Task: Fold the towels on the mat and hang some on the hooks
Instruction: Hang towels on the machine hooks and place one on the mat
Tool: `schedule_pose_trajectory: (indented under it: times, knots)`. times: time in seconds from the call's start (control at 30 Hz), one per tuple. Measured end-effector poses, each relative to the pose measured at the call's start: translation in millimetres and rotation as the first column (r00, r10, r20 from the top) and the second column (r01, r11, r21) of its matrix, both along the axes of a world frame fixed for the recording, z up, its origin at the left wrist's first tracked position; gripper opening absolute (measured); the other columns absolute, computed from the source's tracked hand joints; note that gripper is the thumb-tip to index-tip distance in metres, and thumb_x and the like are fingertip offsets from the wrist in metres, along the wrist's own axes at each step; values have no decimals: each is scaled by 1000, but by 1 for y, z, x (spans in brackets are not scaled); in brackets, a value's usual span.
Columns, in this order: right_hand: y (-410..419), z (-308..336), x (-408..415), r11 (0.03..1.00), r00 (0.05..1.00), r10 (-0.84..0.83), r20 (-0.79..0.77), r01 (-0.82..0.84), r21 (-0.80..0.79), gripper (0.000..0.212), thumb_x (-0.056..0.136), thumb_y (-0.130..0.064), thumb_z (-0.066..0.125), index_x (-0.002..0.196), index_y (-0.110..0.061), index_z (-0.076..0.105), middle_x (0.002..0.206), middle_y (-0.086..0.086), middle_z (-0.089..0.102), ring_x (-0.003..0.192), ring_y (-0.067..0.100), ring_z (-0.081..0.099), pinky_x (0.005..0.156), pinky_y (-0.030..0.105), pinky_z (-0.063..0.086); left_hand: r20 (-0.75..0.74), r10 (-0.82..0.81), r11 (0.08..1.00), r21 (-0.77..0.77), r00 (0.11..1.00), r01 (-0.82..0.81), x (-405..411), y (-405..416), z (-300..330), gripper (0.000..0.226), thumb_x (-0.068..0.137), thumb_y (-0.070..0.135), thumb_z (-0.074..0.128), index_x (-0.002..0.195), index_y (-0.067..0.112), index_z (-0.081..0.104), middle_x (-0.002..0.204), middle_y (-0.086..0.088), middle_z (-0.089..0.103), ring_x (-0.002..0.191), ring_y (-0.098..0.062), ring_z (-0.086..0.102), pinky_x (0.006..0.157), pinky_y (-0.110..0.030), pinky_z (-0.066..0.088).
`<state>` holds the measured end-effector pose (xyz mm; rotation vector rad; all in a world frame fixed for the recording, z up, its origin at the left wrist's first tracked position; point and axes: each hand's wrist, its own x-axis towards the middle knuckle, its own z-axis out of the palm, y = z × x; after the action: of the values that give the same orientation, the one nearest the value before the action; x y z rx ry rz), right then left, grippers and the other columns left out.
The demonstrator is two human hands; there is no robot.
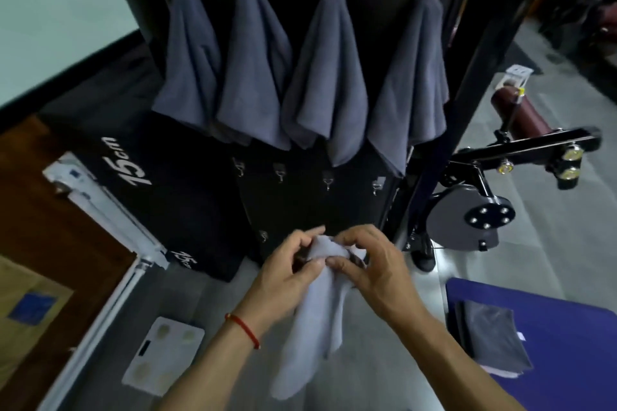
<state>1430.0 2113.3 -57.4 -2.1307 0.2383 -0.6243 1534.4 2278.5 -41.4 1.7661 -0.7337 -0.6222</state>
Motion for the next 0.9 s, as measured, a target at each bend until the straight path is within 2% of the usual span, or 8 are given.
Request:
schedule_pose_trajectory:
  times: [0.13,0.27,0.4,0.5,0.6,0.73,0.83,0.9]
  knots:
    - [15,4,36,955,994,105,-33,-91,282,19,86,-21,80,103,-21,74,101,-8,72,97,16,70,78,26,58,-4,-87,993,-84,996,86,40,24,13,16,91,6,71,100,10,59,140,16,60,126,-8,59,102,-32,52]
    - [12,9,71,924,969,245,-23,-226,308,12,89,-17,78,99,-21,73,99,-5,74,99,19,71,86,33,58,-79,-119,990,-85,990,112,79,39,20,21,87,-11,61,106,-8,55,135,1,66,123,-19,63,100,-36,54]
    - [15,8,104,889,923,367,-119,-310,337,10,91,-16,75,98,-21,71,99,-7,73,98,15,70,85,29,57,-141,15,1000,-2,990,-15,102,48,18,35,87,-18,61,115,4,60,125,-4,68,116,-21,67,91,-34,57]
    - [19,-1,133,869,878,441,-188,-365,335,14,91,-14,74,98,-26,71,96,-9,71,95,11,69,83,25,55,-165,28,998,64,986,-18,122,56,6,51,86,-17,63,125,17,63,121,-8,69,113,-23,68,90,-35,58]
    - [26,-12,161,849,837,489,-246,-393,353,15,92,-18,73,102,-28,72,99,-9,72,97,11,69,86,31,58,-149,76,989,138,986,-55,146,70,-9,37,86,-14,66,115,10,67,108,-15,73,102,-28,71,83,-29,58]
    - [38,-21,199,825,797,528,-293,-400,398,10,97,-23,68,106,-21,72,102,-2,73,97,12,69,86,31,58,-163,22,993,121,986,-2,193,93,-28,23,89,-11,66,111,-5,64,124,-5,69,107,-26,70,83,-32,59]
    - [48,-31,225,856,801,478,-361,-333,394,15,102,-28,61,99,-18,71,93,4,70,87,11,66,78,26,53,-167,-103,980,154,980,129,239,109,-45,14,95,4,66,109,4,65,100,-9,74,88,-25,73,79,-36,60]
    - [56,-46,242,887,800,419,-429,-259,382,13,102,-29,61,95,-22,69,89,4,68,81,9,62,75,28,51,-115,-162,954,237,980,185,268,112,-58,9,98,10,64,106,10,65,82,-8,72,75,-20,72,72,-32,59]
